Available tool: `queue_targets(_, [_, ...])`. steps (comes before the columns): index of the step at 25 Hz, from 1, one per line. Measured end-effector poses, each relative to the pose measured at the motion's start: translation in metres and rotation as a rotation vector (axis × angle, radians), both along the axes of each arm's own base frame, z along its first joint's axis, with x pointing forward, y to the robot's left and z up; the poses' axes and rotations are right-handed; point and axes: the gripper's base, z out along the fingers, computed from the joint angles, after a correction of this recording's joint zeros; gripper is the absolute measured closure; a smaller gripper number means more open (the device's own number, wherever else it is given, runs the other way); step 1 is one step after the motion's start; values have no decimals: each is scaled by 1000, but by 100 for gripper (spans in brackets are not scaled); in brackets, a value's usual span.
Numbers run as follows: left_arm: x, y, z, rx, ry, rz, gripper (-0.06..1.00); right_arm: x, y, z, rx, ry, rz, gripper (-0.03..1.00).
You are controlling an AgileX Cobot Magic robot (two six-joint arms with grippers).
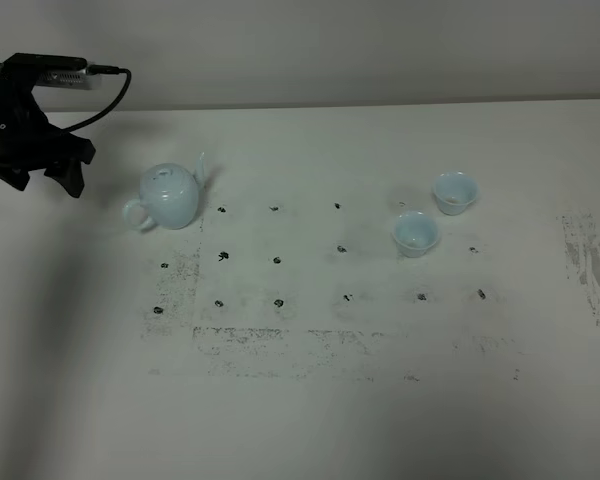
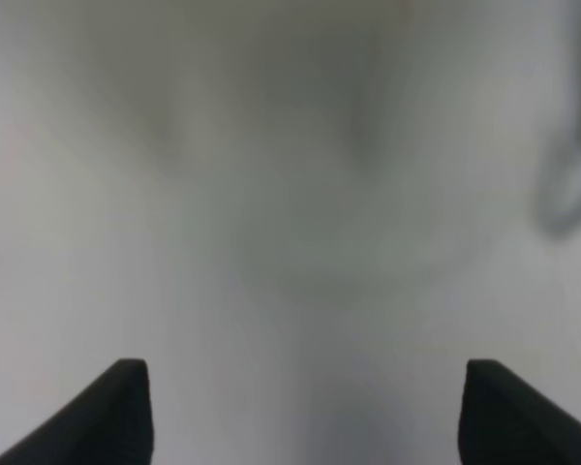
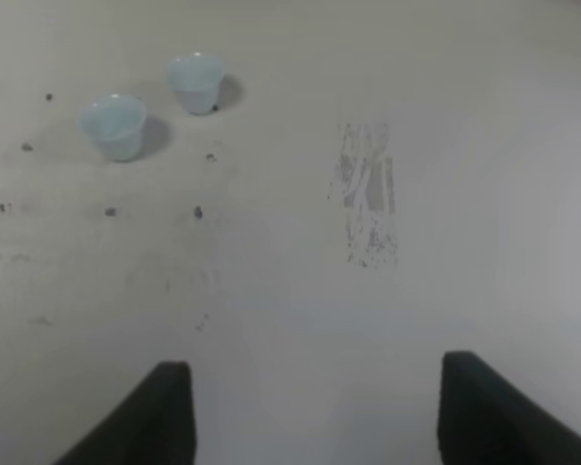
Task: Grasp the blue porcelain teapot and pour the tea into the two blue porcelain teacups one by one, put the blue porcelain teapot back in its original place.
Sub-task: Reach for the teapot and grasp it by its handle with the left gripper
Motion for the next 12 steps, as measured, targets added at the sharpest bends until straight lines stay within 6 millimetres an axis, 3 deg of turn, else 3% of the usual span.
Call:
queue_targets(5, [9, -6, 0, -68, -101, -2, 88, 0, 0, 0, 0, 0, 0, 45])
queue_targets(12, [8, -9, -23, -96, -15, -32, 88, 0, 0, 0, 0, 0, 0, 45])
